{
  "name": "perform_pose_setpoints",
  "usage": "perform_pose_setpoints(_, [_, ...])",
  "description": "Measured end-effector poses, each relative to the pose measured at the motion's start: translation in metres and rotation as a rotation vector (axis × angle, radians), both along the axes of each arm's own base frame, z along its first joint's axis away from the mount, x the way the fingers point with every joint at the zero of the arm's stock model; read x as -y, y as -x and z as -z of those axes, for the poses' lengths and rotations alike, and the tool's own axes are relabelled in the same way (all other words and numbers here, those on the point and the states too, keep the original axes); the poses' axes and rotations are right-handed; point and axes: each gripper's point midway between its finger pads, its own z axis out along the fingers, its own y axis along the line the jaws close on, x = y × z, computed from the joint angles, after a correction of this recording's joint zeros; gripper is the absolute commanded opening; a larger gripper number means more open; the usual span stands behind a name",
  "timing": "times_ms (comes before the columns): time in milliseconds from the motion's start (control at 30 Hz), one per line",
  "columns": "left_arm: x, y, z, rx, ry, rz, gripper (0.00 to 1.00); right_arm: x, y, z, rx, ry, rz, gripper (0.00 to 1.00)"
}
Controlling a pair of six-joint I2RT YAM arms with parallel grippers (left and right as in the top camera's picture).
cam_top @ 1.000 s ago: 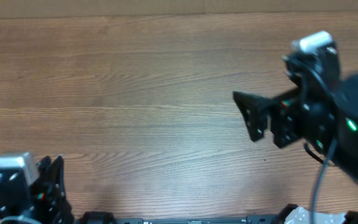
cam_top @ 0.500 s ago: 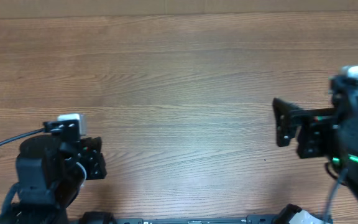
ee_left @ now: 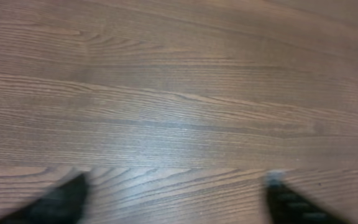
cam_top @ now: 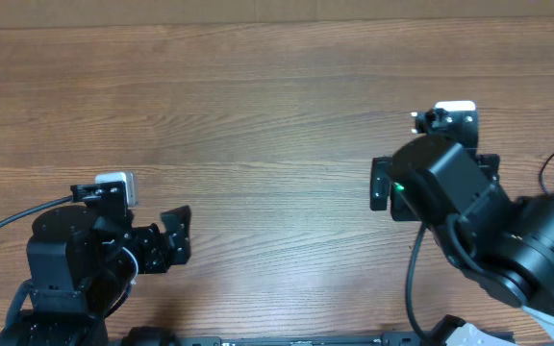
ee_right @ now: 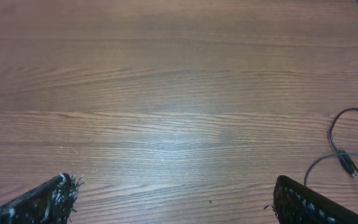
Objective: Untangle cables
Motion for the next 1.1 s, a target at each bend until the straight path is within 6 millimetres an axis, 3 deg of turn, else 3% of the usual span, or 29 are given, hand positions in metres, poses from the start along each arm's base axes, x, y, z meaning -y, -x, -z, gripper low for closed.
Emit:
perform_pose_setpoints(367, [0.0,0.0,0.0,-0.007,0.023,-0.019,1.0,-0.018,-0.019,0.025,-0.076,0.071,0.005,1.0])
perform_pose_setpoints(733, [-0.006,-0.004,-0.002,0.008,0.013,-0.063,1.0,-0.024,-0.024,0.035,-0.104,0.096,0.005,1.0])
perform_pose_setpoints(833, [-0.022,-0.025,-0.024,0.135,-0.036,-0.141,1.0,-0.024,-0.024,0.035,-0.104,0.097,0.005,1.0])
perform_pose_setpoints(967, [-0.047,-0.051,-0.076,0.376,-0.073,-0.273,1.0,-0.024,-0.024,0.035,-0.104,0.096,0.005,1.0])
perform_pose_setpoints(1100, [-0.062,-0.051,-0.122,0.579,-0.055,-0.355,1.0,-0.024,-0.024,0.035,-0.104,0.096,0.005,1.0])
